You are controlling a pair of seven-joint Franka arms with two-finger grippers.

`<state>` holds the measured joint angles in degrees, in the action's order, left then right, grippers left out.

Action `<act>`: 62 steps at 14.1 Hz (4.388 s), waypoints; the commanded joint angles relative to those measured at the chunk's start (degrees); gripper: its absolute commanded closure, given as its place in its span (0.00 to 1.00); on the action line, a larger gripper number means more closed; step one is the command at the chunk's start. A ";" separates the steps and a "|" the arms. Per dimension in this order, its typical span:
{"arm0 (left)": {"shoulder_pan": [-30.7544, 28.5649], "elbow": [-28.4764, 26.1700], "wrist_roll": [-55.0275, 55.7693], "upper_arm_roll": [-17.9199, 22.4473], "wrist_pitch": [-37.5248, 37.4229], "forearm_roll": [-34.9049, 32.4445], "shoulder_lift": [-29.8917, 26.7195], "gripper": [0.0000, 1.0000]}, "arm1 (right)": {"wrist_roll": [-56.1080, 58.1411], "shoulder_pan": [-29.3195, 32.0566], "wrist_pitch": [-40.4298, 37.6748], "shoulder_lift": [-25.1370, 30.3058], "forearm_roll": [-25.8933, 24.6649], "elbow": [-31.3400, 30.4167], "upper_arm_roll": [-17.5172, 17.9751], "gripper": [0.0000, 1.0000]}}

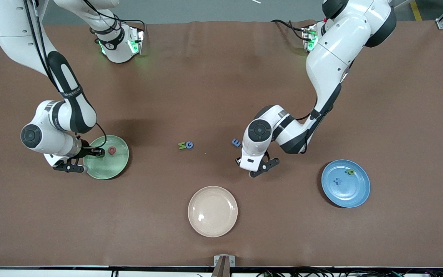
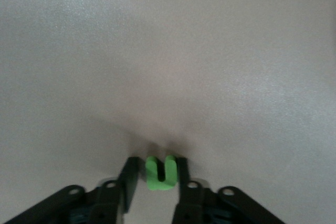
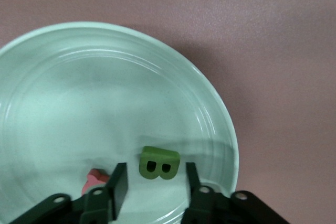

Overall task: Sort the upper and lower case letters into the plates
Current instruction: 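Carry the green u to the blue plate while the right gripper reaches the N, then release the u on the blue plate while the right gripper grasps the N, then place the green N on the green plate while the left gripper reaches the m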

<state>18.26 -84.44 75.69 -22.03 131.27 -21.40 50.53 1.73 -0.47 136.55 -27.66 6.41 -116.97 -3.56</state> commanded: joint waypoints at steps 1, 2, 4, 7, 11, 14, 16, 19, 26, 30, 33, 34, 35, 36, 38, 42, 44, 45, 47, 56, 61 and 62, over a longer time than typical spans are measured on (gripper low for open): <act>0.64 1.12 0.25 0.41 0.03 -1.18 0.36 0.86 | -3.64 -1.37 -9.23 1.90 0.70 4.53 1.01 0.00; 0.03 1.12 -0.10 0.41 0.03 -1.36 -0.25 0.92 | -7.75 -2.86 -12.50 2.08 1.05 6.38 1.10 0.00; -3.30 0.69 -1.50 0.50 -0.31 -2.15 -1.83 0.98 | -17.24 -7.68 -14.29 2.78 1.23 7.81 1.01 0.00; -8.14 -0.28 -8.51 0.06 -3.29 -2.41 -5.26 0.98 | -31.75 -15.51 -11.32 2.26 1.32 8.16 1.01 0.00; -16.92 -2.74 -23.70 -1.34 -5.68 -2.15 -9.22 0.98 | -42.93 -22.46 -4.29 0.51 1.32 7.81 1.01 0.00; -23.77 -5.20 -35.57 -2.31 -5.85 -1.98 -10.01 0.98 | -51.27 -25.54 1.16 -2.30 1.32 7.37 0.92 0.00; -28.95 -6.34 -42.35 -2.31 -5.85 -2.06 -10.02 0.98 | -57.86 -26.86 3.10 -3.89 1.23 7.45 0.83 0.00; -33.80 -6.70 -49.84 -2.31 -5.77 -2.06 -9.32 0.96 | -66.30 -28.44 6.44 -5.56 1.23 7.45 0.83 0.00; -34.17 -6.44 -50.47 -2.22 -5.06 -2.24 -7.91 0.91 | -78.63 -32.66 6.71 -6.88 1.06 7.54 0.83 0.16; -33.55 -6.43 -49.68 -2.22 -3.93 -2.24 -7.12 0.89 | -81.09 -33.89 6.54 -7.59 1.06 7.72 0.83 0.25; -33.55 -6.44 -49.68 -2.22 -3.04 -2.33 -6.41 0.79 | -81.54 -34.42 6.36 -7.59 1.14 7.72 0.83 0.46; -33.55 -6.44 -49.76 -2.22 -3.04 -2.33 -6.32 0.77 | -81.97 -34.42 6.36 -7.59 1.15 7.72 0.83 0.53; -33.55 -6.44 -49.68 -2.22 -3.04 -2.33 -6.32 0.71 | -82.67 -34.42 6.28 -7.50 1.15 7.72 0.83 0.58; -33.47 -6.44 -49.50 -2.22 -3.04 -2.24 -6.32 0.53 | -83.37 -34.77 6.01 -7.50 1.15 7.72 0.83 0.67; -33.46 -6.61 -49.67 -2.22 -3.13 -2.33 -6.41 0.00 | -83.47 -34.69 5.92 -7.50 1.15 7.72 0.83 0.89; -33.47 -6.61 -49.33 -2.40 -3.66 -2.33 -7.11 0.00 | -79.36 -32.94 5.75 -6.89 0.62 8.07 0.57 1.00; -33.29 -6.70 -49.24 -4.67 -5.14 -2.15 -8.34 0.00 | -73.39 -30.48 4.61 -6.10 0.62 8.07 0.48 1.00; -33.20 -6.61 -48.80 -6.69 -8.02 -2.15 -8.78 0.00 | -69.53 -29.08 3.30 -4.87 0.62 8.07 0.48 1.00; -32.85 -6.61 -45.83 -10.82 -10.86 -2.24 -9.05 0.00 | -59.79 -24.69 -2.04 -1.80 0.62 7.90 0.48 0.99; -17.66 -8.80 -9.11 -12.77 -7.19 -2.41 -8.43 0.00 | -29.70 -8.15 -7.80 2.79 0.53 5.09 0.48 0.98; -11.24 -11.97 6.72 -12.51 0.37 -2.50 -7.56 0.00 | -27.48 -7.53 -1.81 2.52 0.62 0.78 0.48 0.98; -10.10 -11.97 10.06 -12.33 1.34 -2.42 -7.29 0.00 | -27.48 -7.53 -1.72 2.09 0.62 0.86 0.48 0.98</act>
<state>6.79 -95.52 80.14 -34.86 129.84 -22.82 42.95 -26.32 -8.59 133.84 -26.07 7.45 -114.86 -3.89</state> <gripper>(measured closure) 0.000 0.665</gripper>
